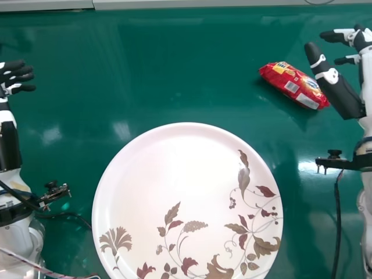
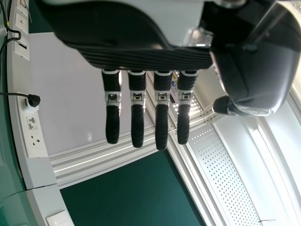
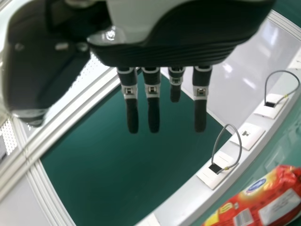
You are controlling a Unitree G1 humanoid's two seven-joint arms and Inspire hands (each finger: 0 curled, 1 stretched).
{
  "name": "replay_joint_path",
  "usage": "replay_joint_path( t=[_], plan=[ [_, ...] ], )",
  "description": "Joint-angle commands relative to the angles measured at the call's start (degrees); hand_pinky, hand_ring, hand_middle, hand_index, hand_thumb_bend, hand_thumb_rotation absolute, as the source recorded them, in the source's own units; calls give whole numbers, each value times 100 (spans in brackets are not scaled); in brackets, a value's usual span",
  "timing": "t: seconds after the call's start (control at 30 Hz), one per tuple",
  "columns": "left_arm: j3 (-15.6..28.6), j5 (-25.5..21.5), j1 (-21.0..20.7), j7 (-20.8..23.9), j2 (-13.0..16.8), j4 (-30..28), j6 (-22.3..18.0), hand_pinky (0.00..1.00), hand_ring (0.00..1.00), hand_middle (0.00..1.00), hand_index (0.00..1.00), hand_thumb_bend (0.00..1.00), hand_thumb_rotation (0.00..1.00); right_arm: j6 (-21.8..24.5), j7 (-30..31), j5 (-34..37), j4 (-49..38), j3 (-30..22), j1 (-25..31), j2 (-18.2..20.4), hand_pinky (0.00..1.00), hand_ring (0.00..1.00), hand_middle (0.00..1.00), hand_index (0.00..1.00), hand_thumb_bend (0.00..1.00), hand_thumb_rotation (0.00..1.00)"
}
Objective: Pick up biscuit and place it in the plate
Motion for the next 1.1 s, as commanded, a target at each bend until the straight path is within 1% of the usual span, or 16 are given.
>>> replay_joint_path(
  t=[0.0, 0.2, 0.37, 0.57, 0.67, 0.8, 0.87, 0.93, 1.07],
  plan=[
    [31, -5, 233, -18, -21, 168, -23, 54, 63, 66, 67, 34, 57, 4, 98, -157, 99, 47, -31, -215, 64, 73, 77, 76, 99, 43],
    [48, 31, 214, -18, 34, 257, -114, 54, 63, 65, 67, 31, 55, 85, 369, -327, 391, 148, -176, -529, 65, 76, 80, 79, 100, 42],
    [46, -29, 243, -70, 51, 212, -64, 56, 64, 66, 68, 36, 61, 306, 702, -470, 581, 236, -281, -803, 67, 80, 85, 84, 100, 48],
    [72, -49, 220, -98, 79, 224, -34, 56, 64, 66, 68, 37, 61, 191, 945, -466, 1003, 357, -439, -1175, 68, 83, 89, 88, 100, 52],
    [101, -6, 189, -76, 105, 256, -26, 55, 64, 66, 67, 34, 60, 153, 1001, -404, 1203, 377, -508, -1277, 69, 84, 90, 89, 100, 52],
    [89, -42, 204, -93, 98, 195, 36, 55, 64, 67, 68, 33, 59, 160, 1159, -387, 1464, 432, -587, -1456, 72, 85, 91, 90, 100, 52],
    [80, -58, 216, -109, 102, 168, 59, 56, 65, 67, 68, 33, 59, 113, 1186, -382, 1635, 467, -632, -1537, 72, 85, 91, 89, 100, 52],
    [76, -62, 236, -109, 80, 111, 134, 56, 65, 67, 68, 34, 59, 54, 1204, -371, 1818, 506, -689, -1613, 73, 86, 91, 90, 100, 53],
    [64, -68, 248, -114, 84, 93, 121, 56, 65, 67, 68, 35, 59, -19, 1285, -380, 2100, 635, -820, -1772, 74, 87, 92, 90, 100, 56]
  ],
)
